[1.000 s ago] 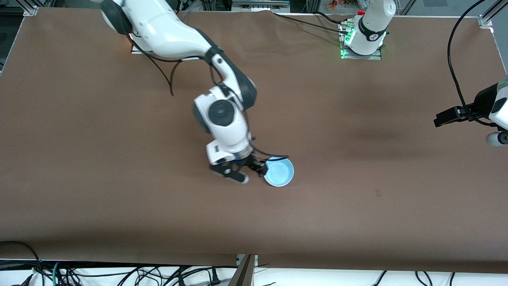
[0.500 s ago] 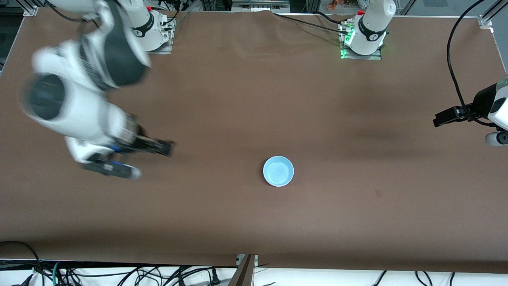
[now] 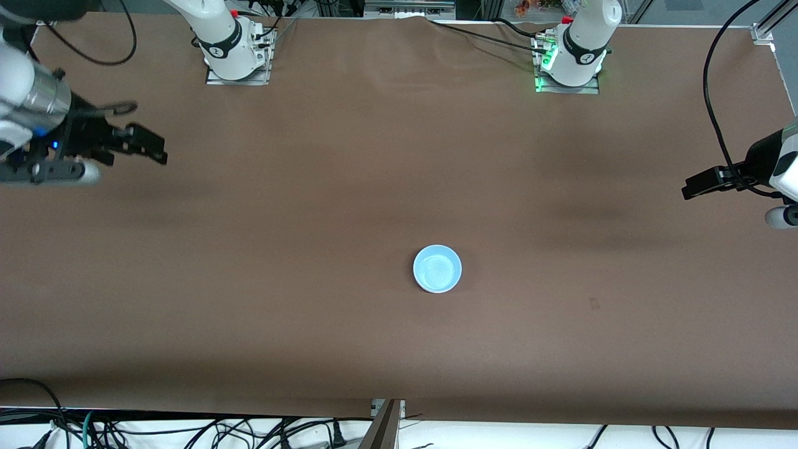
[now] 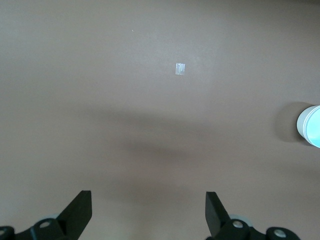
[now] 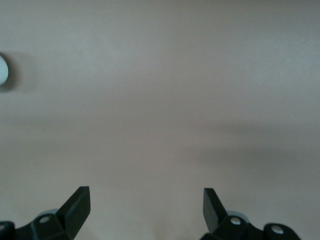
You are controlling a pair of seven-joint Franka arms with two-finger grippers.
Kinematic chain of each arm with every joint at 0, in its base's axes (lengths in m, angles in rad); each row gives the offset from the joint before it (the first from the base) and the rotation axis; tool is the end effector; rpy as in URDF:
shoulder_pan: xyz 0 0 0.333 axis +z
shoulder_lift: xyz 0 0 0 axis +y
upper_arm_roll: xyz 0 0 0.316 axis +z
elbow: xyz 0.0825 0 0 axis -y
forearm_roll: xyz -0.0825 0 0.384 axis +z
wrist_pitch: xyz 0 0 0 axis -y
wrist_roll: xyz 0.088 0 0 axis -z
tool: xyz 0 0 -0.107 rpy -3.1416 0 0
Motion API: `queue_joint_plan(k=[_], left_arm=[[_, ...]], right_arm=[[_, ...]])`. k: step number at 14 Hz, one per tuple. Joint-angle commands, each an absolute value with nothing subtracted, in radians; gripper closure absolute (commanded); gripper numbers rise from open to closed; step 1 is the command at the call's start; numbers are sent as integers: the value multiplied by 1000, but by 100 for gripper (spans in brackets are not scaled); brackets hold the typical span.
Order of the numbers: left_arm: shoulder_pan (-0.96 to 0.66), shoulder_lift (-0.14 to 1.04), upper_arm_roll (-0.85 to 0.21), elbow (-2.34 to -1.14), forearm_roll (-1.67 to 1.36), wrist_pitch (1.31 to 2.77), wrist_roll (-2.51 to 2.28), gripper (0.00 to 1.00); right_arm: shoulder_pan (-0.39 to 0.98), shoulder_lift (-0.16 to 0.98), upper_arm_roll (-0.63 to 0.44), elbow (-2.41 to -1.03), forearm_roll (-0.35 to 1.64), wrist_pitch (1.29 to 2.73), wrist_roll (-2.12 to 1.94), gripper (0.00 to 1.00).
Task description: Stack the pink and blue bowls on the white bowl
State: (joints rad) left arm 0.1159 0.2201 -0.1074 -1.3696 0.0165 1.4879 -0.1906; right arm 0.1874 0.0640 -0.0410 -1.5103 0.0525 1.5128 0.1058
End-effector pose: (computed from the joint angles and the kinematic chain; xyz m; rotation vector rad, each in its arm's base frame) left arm 0.6112 0.0145 0.5839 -3.1196 -0.3146 0.1581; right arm 0.5610 0.0895 0.6122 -3.0974 -0.0651 0.1042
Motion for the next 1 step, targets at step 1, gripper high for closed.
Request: queue_joint_plan(k=[1], left_arm=[[110,221,-106,-1355,21,1482,-173,0]], right_arm=[[190,6,-37,-1588,32,1557,54,0]])
